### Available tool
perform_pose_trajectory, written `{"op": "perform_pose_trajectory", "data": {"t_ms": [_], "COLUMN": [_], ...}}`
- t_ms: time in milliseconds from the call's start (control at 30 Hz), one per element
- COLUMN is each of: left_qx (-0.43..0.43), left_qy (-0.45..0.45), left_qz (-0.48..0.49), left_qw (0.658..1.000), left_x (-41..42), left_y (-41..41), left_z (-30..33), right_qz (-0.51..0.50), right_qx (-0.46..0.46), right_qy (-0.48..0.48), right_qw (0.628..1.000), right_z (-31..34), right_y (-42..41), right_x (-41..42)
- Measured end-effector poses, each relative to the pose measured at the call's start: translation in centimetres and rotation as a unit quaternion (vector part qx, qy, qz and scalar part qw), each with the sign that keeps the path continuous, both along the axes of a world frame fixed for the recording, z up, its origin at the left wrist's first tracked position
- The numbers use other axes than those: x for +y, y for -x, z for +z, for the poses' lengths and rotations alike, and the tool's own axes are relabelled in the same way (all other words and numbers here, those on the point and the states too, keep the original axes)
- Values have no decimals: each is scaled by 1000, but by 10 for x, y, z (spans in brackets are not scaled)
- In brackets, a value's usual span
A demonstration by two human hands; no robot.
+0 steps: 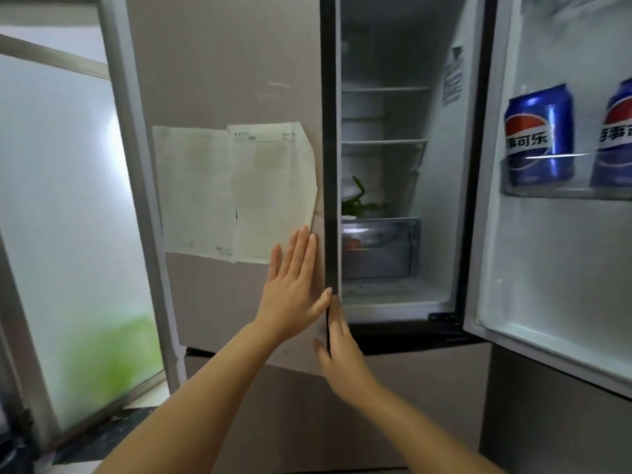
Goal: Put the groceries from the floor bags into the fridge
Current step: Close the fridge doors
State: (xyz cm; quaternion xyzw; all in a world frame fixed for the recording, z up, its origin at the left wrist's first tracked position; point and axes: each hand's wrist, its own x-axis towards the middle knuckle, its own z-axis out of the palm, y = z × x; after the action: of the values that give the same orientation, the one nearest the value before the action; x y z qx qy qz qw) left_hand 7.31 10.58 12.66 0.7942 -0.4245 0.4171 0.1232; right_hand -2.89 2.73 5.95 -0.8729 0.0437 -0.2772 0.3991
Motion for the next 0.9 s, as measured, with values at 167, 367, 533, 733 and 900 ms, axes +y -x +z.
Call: {"op": "perform_pose_trajectory", "data": {"t_ms": [167, 367, 533, 733, 900], "left_qx": [-12, -64, -66, -64, -63], "left_qy": [23, 48, 54, 55, 52], "left_qz": [14, 26, 30, 36, 29], "left_qw": [1000, 996, 996, 996, 996], "left_x": [-36, -57, -69, -84, -82], "left_y": [-21, -42, -53, -68, -73], "left_z": [-5, -11, -13, -13, -11], "right_qz": [-64, -81, -118, -157, -151], "right_qx": [8, -37, 7, 56, 67], "right_qy": [16, 40, 78, 131, 115], "right_qw": [998, 995, 990, 977, 980], "right_z": [-5, -9, -11, 8, 22], "right_y": [-34, -61, -77, -77, -24], "right_x": [-36, -53, -66, -68, -75]}}
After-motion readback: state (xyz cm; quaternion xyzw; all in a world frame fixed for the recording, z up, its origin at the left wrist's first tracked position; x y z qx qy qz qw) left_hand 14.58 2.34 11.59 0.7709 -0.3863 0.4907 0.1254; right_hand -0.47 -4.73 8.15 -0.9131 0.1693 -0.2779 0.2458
